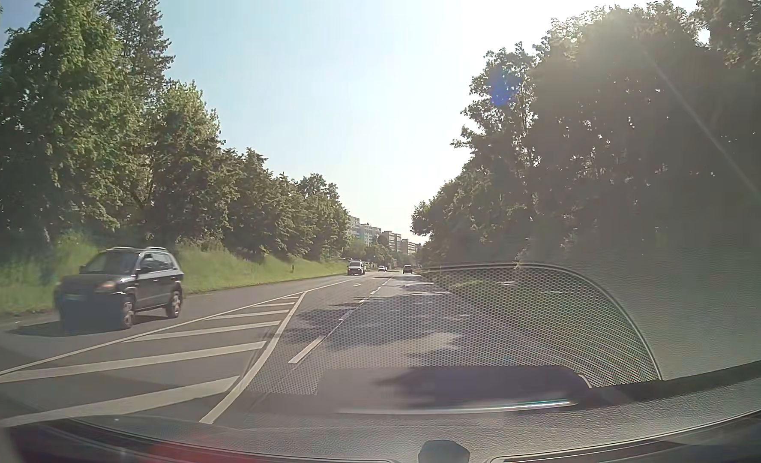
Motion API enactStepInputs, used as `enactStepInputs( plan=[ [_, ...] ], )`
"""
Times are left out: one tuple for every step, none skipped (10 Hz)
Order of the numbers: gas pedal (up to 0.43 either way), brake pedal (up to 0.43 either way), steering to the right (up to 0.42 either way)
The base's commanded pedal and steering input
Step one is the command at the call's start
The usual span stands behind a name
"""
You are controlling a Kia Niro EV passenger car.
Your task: Follow the waypoints while adhering to traffic rules and regulations
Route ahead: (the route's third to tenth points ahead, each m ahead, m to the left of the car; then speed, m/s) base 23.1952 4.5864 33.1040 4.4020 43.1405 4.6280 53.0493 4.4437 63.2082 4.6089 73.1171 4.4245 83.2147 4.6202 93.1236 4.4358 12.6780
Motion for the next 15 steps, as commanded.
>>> enactStepInputs(
  plan=[
    [0.047, 0.03, 0.0],
    [0.047, 0.024, 0.001],
    [0.047, 0.03, 0.0],
    [0.047, 0.03, 0.0],
    [0.047, 0.03, 0.0],
    [0.047, 0.03, 0.0],
    [0.047, 0.03, 0.0],
    [0.047, 0.024, 0.0],
    [0.047, 0.03, 0.0],
    [0.047, 0.03, 0.0],
    [0.047, 0.03, 0.0],
    [0.047, 0.03, 0.0],
    [0.047, 0.03, 0.0],
    [0.047, 0.03, -0.001],
    [0.047, 0.03, 0.0]
  ],
)
